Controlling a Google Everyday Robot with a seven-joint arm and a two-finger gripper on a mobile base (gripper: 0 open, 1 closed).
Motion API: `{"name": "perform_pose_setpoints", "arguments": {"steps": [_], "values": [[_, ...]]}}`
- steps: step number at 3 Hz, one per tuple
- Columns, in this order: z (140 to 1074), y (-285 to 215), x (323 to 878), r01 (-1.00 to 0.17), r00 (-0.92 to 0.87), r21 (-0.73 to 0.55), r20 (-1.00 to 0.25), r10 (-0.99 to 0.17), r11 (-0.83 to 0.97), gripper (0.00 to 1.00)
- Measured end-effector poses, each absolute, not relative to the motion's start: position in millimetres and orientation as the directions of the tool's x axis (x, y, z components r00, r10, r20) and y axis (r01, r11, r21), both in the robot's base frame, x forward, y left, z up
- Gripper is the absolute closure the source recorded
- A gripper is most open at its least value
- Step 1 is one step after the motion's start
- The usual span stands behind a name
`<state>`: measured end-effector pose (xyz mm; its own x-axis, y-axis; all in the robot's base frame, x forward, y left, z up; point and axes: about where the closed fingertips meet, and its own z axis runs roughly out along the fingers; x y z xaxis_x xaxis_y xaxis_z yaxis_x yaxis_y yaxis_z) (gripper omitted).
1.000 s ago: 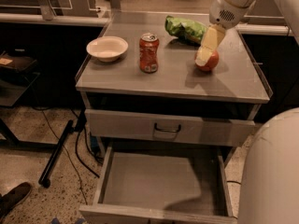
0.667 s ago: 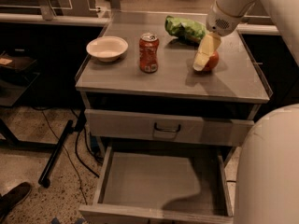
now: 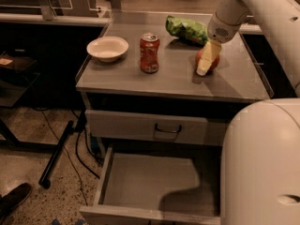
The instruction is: Place apple into middle drawer
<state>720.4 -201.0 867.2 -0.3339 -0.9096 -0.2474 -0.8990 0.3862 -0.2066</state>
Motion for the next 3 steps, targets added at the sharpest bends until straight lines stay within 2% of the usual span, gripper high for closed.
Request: {"name": "perform_pose_setpoints", "arguments": {"steps": [3], "values": [[834, -215, 732, -0.905, -0.356, -0.162, -0.221, -0.908, 0.394, 0.0]]}}
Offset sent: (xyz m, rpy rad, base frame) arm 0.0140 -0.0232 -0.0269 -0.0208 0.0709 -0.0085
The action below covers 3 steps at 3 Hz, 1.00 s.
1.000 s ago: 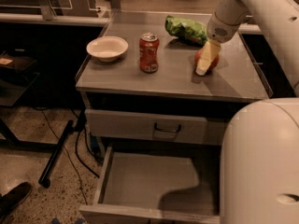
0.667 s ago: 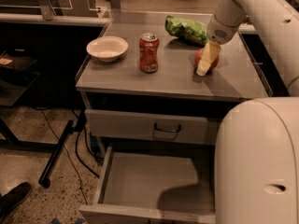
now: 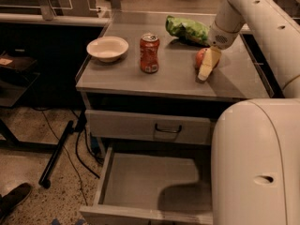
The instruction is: Place apple into middle drawer
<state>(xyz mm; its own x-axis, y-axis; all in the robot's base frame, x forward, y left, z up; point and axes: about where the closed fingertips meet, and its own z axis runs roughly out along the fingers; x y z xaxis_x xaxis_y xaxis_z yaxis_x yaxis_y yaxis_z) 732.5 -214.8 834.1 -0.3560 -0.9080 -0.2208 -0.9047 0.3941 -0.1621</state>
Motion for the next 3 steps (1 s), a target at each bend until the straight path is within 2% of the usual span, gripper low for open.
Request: {"name": "perform_pose_setpoints", "arguments": {"steps": [1, 3], "values": [[832.9, -215.0, 732.7, -0.905, -0.357, -0.16, -0.221, -0.908, 0.395, 0.14], [832.8, -215.0, 732.7, -0.905, -0.357, -0.16, -0.221, -0.908, 0.395, 0.61]]}}
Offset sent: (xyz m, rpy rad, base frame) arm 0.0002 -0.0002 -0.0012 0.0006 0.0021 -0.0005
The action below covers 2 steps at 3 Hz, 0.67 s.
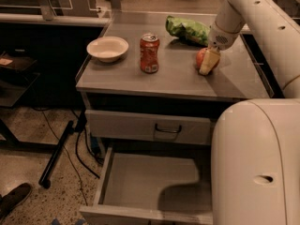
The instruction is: Place apple into middle drawer
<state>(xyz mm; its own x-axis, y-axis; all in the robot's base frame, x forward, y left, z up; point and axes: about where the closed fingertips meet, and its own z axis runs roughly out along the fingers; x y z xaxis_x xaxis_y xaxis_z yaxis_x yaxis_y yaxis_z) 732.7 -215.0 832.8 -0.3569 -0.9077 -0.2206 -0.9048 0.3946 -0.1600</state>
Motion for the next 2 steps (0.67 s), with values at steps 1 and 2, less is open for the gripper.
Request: {"name": "perform_pose_setpoints", "arguments": {"steps": [1, 2], "values": [[832.8, -214.7, 732.6, -0.904, -0.358, -0.158, -0.228, -0.906, 0.397, 0.92], [832.5, -213.5, 731.9, -0.901, -0.363, -0.151, -0.253, -0.897, 0.407, 1.0]]}}
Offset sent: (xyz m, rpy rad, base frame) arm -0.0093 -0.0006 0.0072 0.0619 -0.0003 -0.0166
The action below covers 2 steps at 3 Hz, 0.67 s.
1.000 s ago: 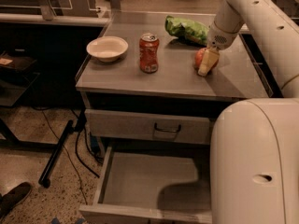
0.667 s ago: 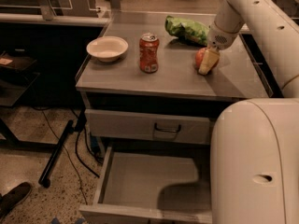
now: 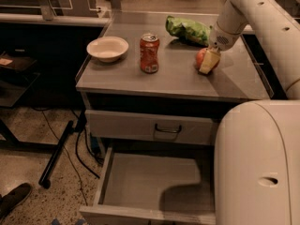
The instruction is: Place apple into middle drawer
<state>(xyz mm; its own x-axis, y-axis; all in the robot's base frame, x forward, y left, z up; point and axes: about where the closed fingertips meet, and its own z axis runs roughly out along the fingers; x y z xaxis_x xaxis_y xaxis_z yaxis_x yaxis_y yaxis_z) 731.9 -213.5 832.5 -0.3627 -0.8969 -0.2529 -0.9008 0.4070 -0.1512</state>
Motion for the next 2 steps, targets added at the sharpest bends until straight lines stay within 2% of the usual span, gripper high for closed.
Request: {"name": "perform_pose_setpoints", "arguments": {"steps": [1, 2], "values": [[847, -221, 708, -0.878, -0.406, -0.136, -0.293, -0.865, 0.459, 1.0], [849, -223, 649, -0.868, -0.452, -0.078, -0.288, -0.844, 0.491, 1.0]]}}
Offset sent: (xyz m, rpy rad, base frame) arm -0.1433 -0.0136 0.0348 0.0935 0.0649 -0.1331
